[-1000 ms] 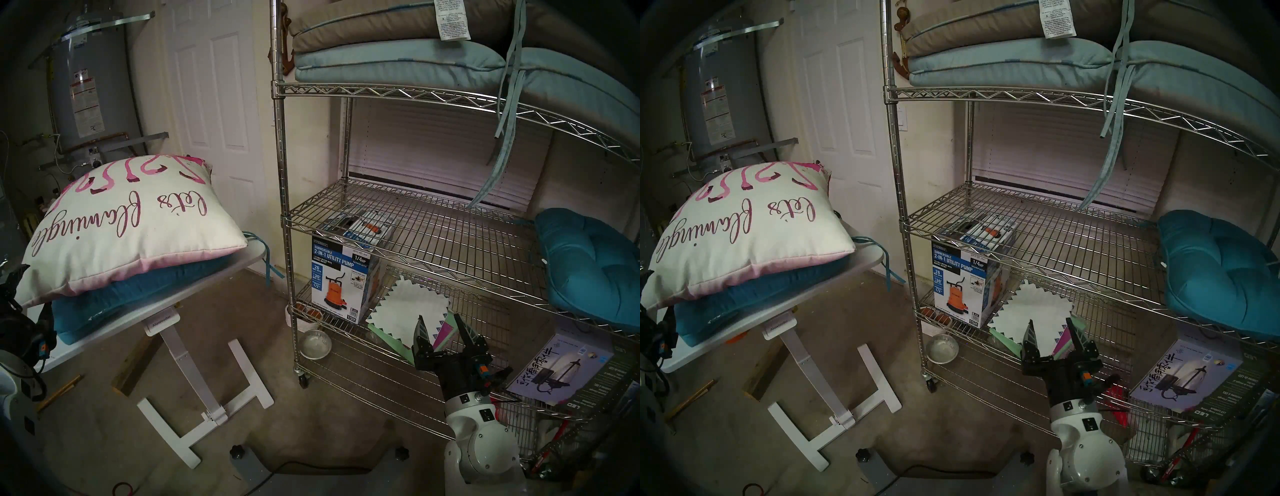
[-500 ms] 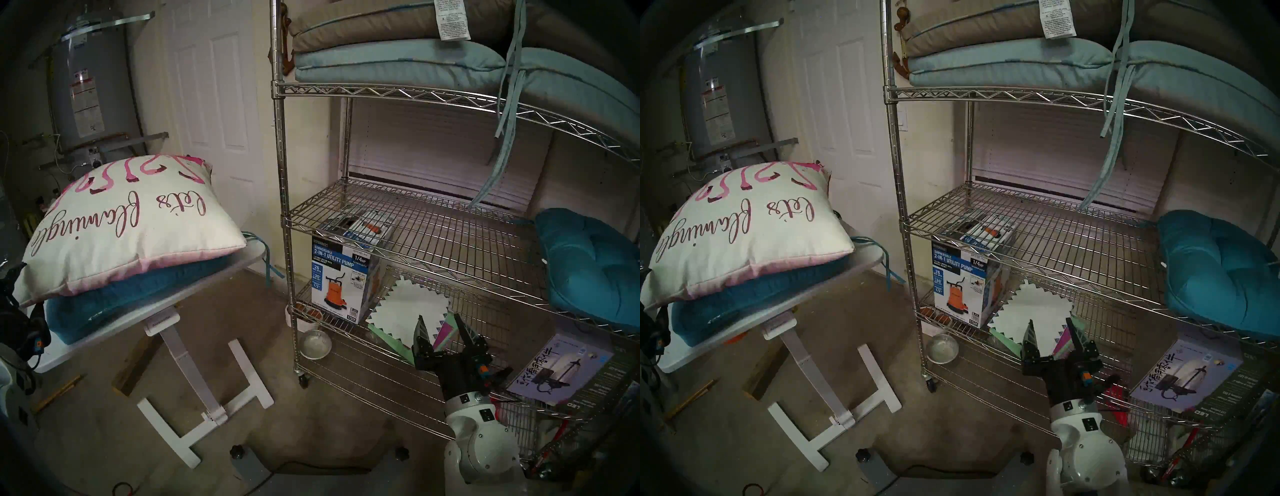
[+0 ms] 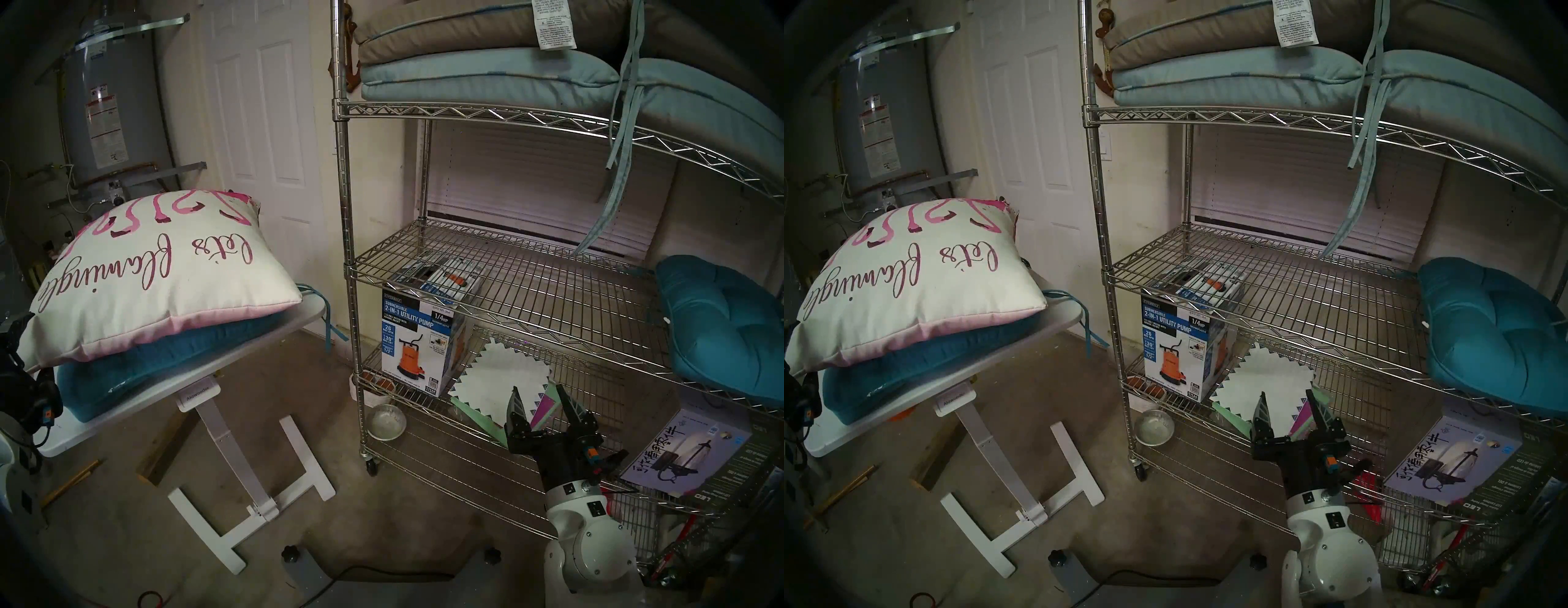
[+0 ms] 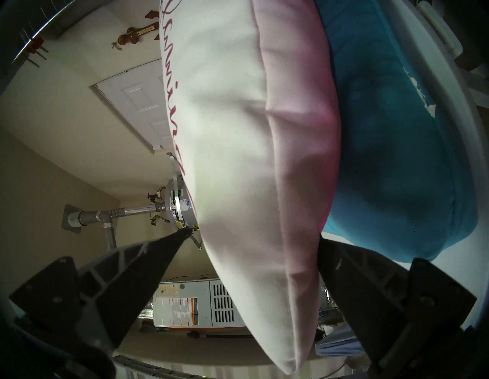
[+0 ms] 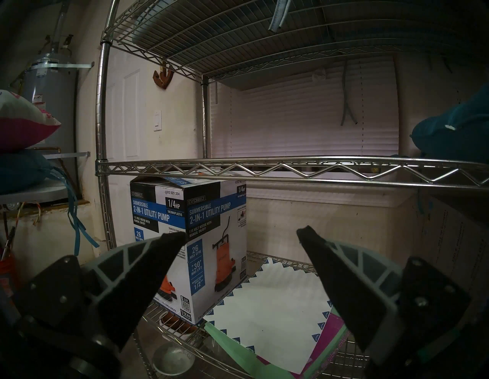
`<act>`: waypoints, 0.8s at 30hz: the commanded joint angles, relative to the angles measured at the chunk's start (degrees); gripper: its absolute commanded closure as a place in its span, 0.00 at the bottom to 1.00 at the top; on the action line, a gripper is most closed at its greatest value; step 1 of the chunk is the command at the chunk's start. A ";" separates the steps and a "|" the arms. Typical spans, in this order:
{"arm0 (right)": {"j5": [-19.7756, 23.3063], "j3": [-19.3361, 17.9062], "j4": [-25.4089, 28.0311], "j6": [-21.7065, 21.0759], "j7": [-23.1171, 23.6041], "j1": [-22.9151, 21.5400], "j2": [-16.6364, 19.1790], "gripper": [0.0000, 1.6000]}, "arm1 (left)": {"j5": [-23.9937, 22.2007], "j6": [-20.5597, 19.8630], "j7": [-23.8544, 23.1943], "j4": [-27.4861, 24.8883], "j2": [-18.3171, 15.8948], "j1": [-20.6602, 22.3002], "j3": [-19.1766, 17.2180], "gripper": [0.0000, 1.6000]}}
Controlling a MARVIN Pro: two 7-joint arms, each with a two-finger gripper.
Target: Put cushion on the shelf
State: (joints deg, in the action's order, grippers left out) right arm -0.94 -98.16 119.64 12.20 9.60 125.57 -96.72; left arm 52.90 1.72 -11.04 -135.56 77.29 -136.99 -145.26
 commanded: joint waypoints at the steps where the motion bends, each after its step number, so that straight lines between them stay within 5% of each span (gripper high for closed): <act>1: -0.04 -0.01 1.38 0.21 0.08 -0.08 0.12 0.00 | -0.04 0.03 0.08 -0.63 -0.40 0.36 -0.50 0.00; 24: -9.61 10.01 -0.71 18.98 -1.04 -1.56 5.34 0.00 | 0.69 0.94 -0.67 -0.58 0.26 1.53 -0.56 0.00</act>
State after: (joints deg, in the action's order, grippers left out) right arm -7.44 -91.24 118.58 24.80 10.13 126.22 -93.61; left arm 53.80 2.70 -11.90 -135.55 77.45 -135.59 -145.30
